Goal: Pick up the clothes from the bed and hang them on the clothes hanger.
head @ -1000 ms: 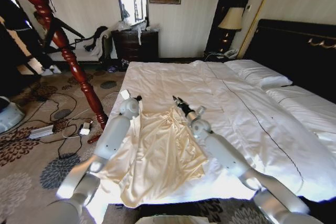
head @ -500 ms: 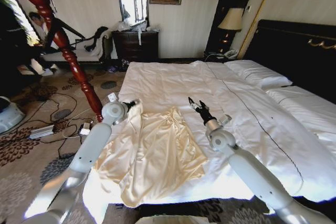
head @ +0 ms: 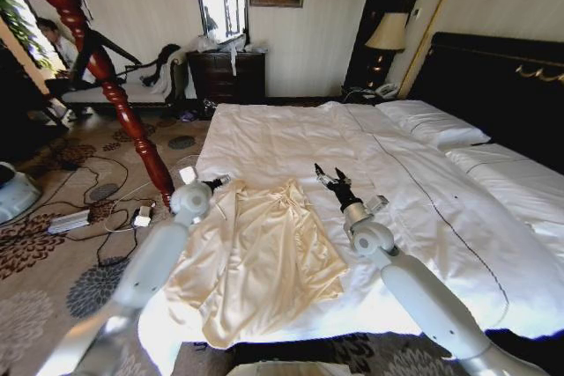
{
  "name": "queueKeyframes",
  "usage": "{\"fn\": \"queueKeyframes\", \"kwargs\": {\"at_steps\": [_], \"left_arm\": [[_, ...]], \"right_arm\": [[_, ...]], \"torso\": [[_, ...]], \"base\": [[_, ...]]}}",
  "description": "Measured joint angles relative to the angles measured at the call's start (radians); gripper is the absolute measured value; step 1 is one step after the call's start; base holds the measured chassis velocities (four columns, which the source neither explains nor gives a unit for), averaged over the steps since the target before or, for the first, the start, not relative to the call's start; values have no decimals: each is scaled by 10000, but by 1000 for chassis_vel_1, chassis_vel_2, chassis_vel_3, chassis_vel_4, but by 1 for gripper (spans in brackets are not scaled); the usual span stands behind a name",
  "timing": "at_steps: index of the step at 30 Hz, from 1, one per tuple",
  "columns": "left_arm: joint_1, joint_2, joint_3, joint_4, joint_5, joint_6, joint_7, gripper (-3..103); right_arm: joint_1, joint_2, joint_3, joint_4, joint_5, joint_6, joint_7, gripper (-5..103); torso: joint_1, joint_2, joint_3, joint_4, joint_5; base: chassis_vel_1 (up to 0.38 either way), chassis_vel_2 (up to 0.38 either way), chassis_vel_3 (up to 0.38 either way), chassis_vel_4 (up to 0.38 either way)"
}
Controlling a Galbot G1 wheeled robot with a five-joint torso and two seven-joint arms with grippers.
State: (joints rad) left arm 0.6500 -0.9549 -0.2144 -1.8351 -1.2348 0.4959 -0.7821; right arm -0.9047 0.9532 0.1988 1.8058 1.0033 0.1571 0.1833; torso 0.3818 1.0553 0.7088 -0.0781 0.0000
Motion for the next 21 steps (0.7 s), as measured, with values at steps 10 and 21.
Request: {"fn": "queueKeyframes", "kwargs": {"at_steps": [10, 21], "left_arm": [[502, 2668, -745, -1499, -381, -595, 57, 100], [2088, 1550, -687, -1278, 1344, -367, 206, 100]], "right_arm": [[-662, 648, 650, 323, -248, 27, 307, 100], [1175, 393, -1194, -1784, 180, -1563, 991, 100]], "torso": [[-1, 0, -1, -5, 2], [0, -2, 2, -10, 1]], "base": [[0, 0, 0, 0], [0, 0, 0, 0]]}}
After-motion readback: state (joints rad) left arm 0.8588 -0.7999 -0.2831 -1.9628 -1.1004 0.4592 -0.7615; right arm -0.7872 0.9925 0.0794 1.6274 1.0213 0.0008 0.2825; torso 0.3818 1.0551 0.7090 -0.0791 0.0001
